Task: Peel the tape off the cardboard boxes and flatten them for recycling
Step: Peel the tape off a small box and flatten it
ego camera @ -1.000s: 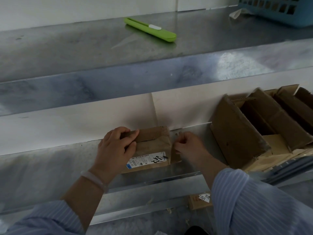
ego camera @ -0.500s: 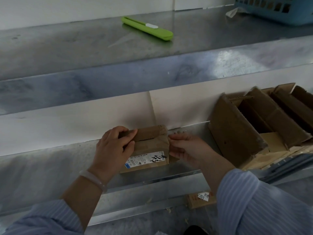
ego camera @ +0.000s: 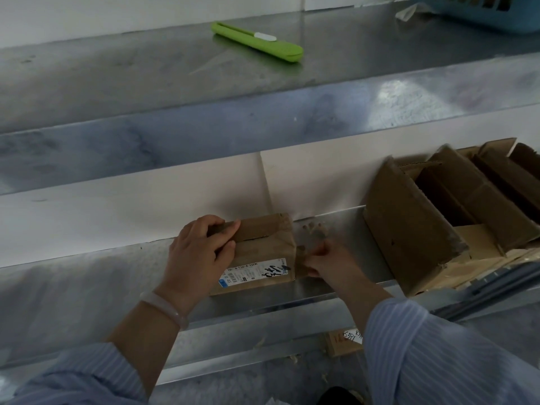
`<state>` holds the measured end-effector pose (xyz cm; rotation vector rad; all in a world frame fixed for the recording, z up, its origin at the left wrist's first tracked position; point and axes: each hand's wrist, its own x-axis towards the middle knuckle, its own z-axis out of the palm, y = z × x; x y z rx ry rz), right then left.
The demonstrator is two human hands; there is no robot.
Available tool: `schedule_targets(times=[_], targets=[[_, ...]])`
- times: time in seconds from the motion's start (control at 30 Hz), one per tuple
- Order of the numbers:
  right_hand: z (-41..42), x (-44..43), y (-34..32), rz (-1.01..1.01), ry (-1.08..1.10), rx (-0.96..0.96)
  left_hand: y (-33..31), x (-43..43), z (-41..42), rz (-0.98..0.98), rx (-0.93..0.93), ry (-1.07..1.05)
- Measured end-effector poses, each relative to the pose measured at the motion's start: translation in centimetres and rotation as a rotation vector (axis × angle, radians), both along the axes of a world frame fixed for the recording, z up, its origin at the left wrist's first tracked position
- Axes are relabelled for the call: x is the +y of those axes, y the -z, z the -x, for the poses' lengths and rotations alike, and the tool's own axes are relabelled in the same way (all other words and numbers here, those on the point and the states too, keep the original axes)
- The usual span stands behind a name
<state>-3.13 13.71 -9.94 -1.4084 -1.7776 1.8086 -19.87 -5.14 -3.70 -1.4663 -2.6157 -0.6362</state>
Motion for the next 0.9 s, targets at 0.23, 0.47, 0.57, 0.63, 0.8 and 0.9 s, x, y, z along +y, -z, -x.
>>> schedule_targets(times=[0.23,0.47,0.57,0.63,0.8,0.9], targets=[[-0.2,0.1,-0.2,0.079,0.055,0.134,-0.2,0.2,0.0,0.006,0.003,-0.004],[-0.3,4.1,-1.6,-0.185,0.155,0.096,-0.4,0.3,0.2,0.012,-0.079,-0.004],[-0.5,4.7,-2.2,-0.295,0.177,0.068,-0.6,0.3,0.6,-0.02,-0.228,-0.005],[-0.5,4.4,-3.0,-0.343,0.24,0.06,-0.8,0.0,1.0,-0.127,-0.356,-0.033],[0.3,0.7,-5.3,-0.413,-0.042,0.123,-0.1,-1.9,1.1,-0.369,-0.368,-0.345],[0.4,-1.7,-5.4,-0.51,-0.211,0.092,0.5,-2.7,0.4,-0.4,-0.473,-0.407]])
